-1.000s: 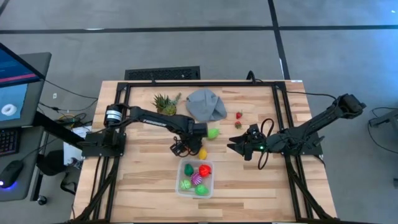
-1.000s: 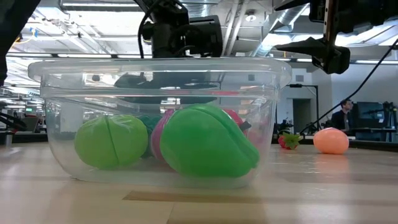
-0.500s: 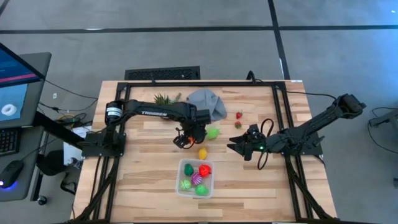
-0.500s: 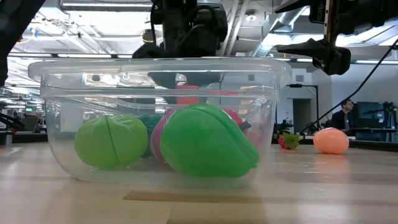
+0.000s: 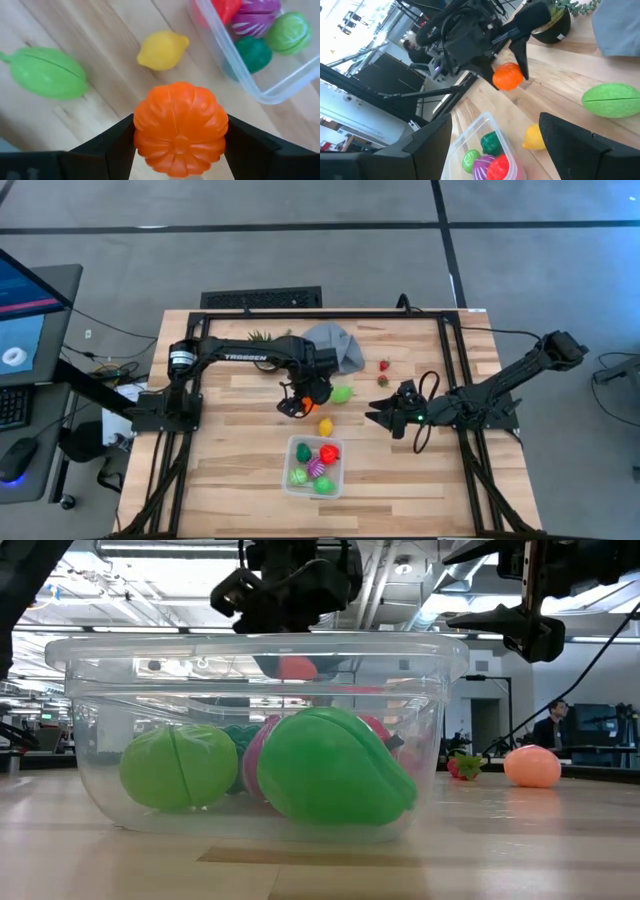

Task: Pick and placing Produce into tupperware
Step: Put the pumpkin into the transparent bin

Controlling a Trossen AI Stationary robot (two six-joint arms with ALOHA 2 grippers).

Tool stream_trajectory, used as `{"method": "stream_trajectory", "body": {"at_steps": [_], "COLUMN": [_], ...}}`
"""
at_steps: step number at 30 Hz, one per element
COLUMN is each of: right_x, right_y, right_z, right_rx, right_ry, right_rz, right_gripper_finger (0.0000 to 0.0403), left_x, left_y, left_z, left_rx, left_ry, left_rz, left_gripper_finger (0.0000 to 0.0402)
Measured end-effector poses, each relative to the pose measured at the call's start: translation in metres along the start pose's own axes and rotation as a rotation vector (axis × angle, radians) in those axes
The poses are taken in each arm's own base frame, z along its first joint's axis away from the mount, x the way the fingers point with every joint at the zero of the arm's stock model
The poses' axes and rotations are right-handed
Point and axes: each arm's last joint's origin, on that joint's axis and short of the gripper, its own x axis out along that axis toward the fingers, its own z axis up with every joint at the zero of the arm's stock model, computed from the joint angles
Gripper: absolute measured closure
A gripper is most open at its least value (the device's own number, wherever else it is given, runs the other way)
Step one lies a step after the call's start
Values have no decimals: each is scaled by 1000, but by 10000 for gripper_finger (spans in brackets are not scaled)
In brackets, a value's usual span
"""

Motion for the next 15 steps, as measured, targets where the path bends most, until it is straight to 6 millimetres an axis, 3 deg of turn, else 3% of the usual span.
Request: {"method": "stream_trajectory", "body": {"at_steps": [15], "right_x": [0], "right_y": [0], "right_z": [-1], "right_rx": [-28], "right_ry": [21], "right_rz": [9], "right_gripper_finger": [81], "left_x": [-5], "left_y": [-13], "left_z": [-9], "left_rx": [-155], "left_ry": [68], "left_rz": [-133], "left_gripper_finger": [160]}}
